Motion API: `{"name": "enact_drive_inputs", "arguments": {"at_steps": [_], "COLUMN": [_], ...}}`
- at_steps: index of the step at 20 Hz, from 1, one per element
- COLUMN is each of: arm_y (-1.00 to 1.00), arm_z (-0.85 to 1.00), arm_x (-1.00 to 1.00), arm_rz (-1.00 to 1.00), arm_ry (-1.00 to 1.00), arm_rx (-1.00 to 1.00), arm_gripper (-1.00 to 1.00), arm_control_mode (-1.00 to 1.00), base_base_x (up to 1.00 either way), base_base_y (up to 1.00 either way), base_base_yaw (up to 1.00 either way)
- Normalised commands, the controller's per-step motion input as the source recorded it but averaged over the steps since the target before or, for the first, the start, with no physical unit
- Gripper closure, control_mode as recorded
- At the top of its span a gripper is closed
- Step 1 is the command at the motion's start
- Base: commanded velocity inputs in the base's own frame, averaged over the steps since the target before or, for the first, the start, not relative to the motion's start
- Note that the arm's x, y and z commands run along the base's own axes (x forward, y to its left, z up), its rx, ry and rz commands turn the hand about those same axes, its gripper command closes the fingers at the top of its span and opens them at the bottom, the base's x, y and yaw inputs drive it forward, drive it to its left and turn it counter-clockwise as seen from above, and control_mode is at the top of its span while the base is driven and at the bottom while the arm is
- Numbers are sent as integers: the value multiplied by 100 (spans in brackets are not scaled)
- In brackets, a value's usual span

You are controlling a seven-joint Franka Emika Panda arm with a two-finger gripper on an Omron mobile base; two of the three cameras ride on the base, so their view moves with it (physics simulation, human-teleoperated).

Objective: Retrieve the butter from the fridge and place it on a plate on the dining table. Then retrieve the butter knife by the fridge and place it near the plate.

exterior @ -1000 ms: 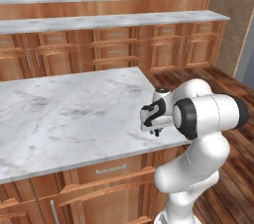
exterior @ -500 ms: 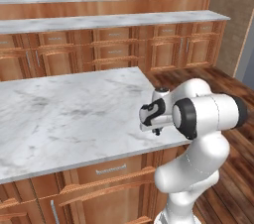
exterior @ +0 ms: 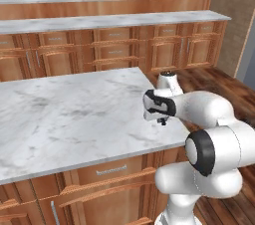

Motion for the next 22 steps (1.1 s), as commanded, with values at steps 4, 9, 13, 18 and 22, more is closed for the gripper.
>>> {"name": "enact_drive_inputs", "arguments": {"at_steps": [4, 9, 13, 18, 22], "arm_y": [0, 0, 0, 0, 0], "arm_z": [100, 100, 80, 72, 29], "arm_x": [-69, -79, -88, -83, -49], "arm_rz": [0, 0, -1, -3, -7], "arm_ry": [0, -3, 0, 0, 3], "arm_rx": [0, 3, 14, 6, -12], "arm_gripper": [100, 100, 100, 100, 100], "arm_control_mode": [-100, -100, -100, -100, -100], "base_base_x": [0, 0, 0, 0, 0], "base_base_y": [0, 0, 0, 0, 0], "base_base_yaw": [0, 0, 0, 0, 0]}}
